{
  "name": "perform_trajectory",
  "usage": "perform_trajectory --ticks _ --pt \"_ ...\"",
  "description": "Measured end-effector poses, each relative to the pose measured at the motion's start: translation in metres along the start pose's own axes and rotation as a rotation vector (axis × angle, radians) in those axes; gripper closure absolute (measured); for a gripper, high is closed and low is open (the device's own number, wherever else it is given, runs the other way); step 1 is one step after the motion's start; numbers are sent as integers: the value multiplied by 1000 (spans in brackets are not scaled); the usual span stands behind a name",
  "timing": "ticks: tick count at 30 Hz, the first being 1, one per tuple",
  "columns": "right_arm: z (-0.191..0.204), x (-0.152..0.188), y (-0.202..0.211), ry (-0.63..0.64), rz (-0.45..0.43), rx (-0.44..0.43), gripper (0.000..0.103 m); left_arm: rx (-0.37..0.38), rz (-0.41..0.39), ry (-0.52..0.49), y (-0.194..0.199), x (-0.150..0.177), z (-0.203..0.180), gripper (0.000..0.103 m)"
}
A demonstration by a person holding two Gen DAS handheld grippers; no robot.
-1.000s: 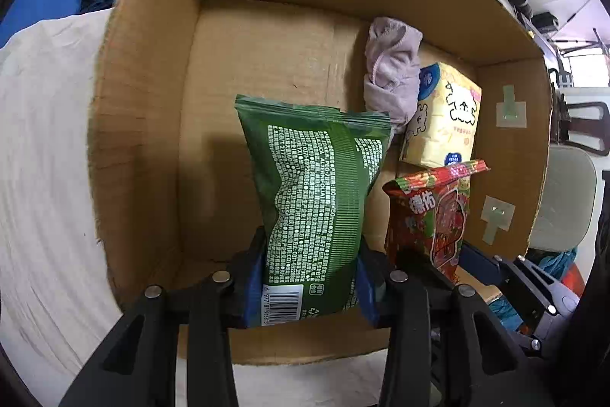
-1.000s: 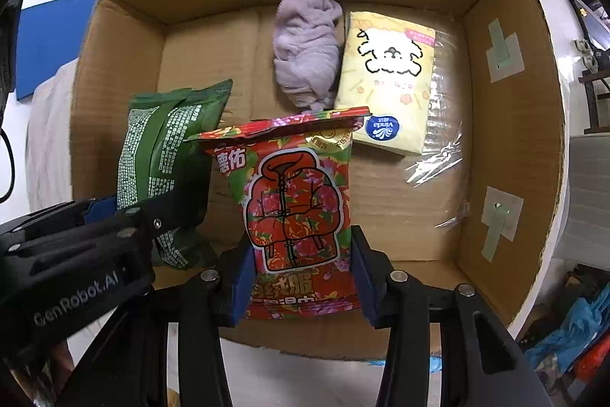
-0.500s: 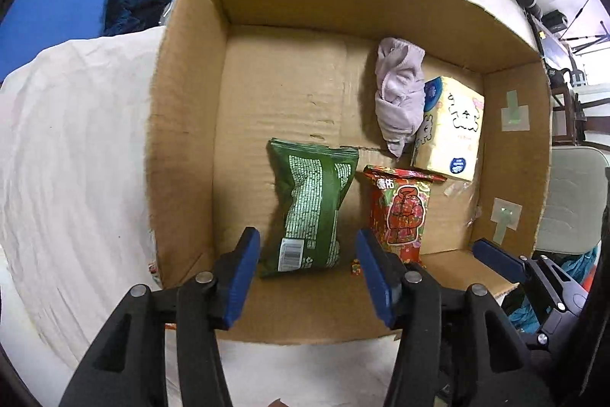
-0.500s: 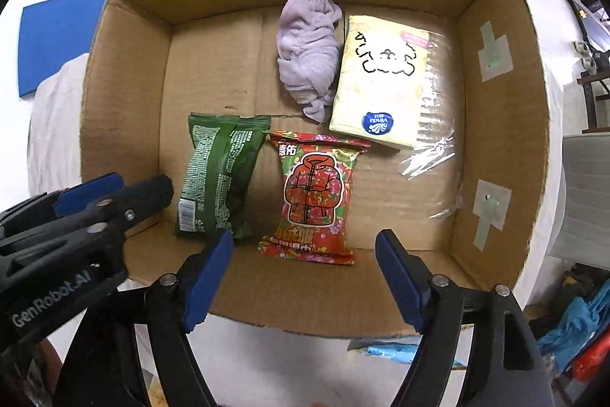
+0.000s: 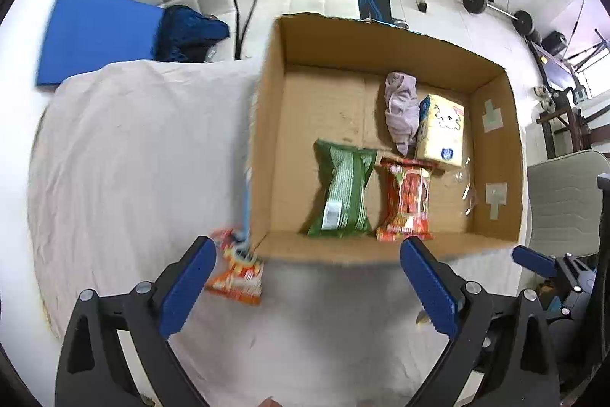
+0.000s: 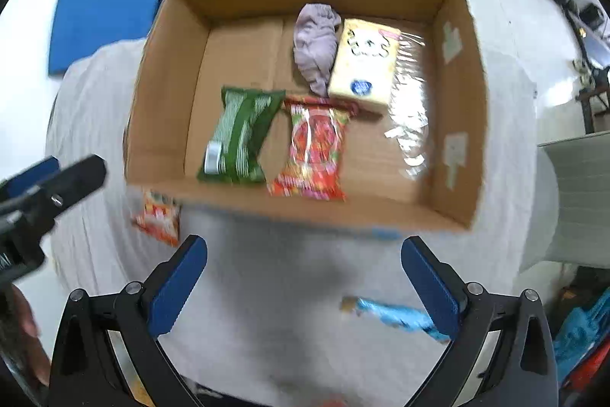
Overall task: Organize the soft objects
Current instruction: 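Grasp the blue milk stick packet with the right tool while the left tool withdraws from the box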
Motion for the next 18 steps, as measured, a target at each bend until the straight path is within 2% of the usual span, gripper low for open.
perform_trajectory --ticks 5,8,13,18 --pt "-17 51 11 94 43 82 0 -76 3 -15 26 46 -9 4" --pt "-37 81 10 120 84 120 0 -63 25 -13 29 74 -20 4" --pt "-69 117 -9 133 152 167 0 -30 103 -28 11 112 -43 4" --pt "-94 130 -45 107 214 168 0 -32 166 -32 -20 131 -60 4"
Point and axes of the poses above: each gripper's, at about its wrist camera, not at the fingertips, and y roughly against the way its jaws point, z to its left, x to its underside, the point moved 4 cm from there along -y, roughly the way its jaws point, and after that the axes turned 9 degrees about -y, right-handed, at the moved point
